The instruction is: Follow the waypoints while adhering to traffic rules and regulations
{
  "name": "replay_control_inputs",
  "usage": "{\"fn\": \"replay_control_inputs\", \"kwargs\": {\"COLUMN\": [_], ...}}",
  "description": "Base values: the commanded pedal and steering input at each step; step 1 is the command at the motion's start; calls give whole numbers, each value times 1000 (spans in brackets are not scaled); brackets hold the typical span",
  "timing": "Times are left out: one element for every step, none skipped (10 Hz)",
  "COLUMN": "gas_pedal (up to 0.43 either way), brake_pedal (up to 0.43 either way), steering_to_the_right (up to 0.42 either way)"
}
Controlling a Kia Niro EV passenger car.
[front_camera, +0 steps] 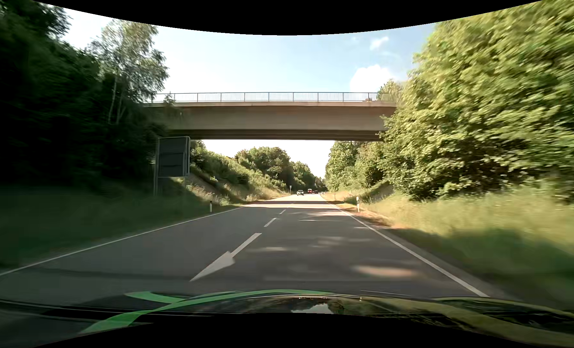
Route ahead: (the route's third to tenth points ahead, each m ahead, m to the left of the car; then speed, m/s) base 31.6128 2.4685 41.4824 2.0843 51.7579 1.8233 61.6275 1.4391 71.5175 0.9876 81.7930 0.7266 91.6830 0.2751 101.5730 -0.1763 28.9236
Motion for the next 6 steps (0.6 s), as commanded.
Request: {"fn": "replay_control_inputs", "kwargs": {"gas_pedal": [331,331,339,339,339,319], "brake_pedal": [0,0,0,0,0,0], "steering_to_the_right": [5,5,5,6,6,5]}}
